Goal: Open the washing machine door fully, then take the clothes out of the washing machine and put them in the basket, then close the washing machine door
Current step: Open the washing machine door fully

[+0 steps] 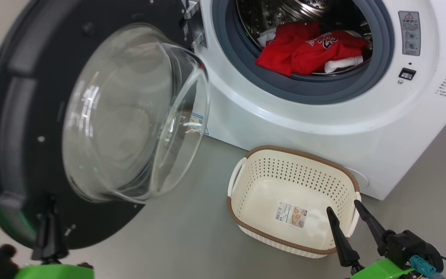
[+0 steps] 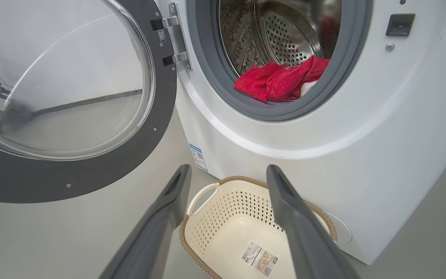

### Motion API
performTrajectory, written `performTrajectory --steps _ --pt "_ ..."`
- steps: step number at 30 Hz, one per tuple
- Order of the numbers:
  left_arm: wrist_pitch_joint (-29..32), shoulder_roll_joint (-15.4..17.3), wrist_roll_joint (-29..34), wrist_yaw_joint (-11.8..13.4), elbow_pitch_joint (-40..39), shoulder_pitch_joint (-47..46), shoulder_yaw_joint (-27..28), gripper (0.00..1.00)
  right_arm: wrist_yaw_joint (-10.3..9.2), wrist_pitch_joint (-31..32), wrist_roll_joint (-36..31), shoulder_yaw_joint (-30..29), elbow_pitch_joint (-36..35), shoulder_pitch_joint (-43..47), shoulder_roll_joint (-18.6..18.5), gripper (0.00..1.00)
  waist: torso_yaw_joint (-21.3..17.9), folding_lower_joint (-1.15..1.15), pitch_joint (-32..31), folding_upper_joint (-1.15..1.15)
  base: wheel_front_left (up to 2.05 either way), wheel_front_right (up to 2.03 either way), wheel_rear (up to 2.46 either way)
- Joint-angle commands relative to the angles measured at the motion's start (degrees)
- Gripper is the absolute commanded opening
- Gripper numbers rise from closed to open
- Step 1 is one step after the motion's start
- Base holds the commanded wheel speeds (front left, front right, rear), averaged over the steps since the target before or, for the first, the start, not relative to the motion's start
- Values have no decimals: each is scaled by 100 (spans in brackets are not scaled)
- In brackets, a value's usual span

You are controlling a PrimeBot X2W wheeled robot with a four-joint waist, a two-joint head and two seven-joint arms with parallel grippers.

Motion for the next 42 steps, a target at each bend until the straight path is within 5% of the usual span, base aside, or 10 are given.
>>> performTrajectory --steps 1,21,42 --pt "-70 113 -64 -15 -80 -261 391 0 43 -52 -90 127 -136 -235 -2 100 -32 0 39 0 0 0 0" --pt "-70 690 558 -442 1405 -1775 2223 0 43 -52 -201 114 -165 -598 -102 100 -344 0 650 0 0 0 0" --pt "-70 978 729 -489 2067 -2225 2384 0 43 -52 -229 98 -182 -726 -109 100 -449 0 718 0 0 0 0"
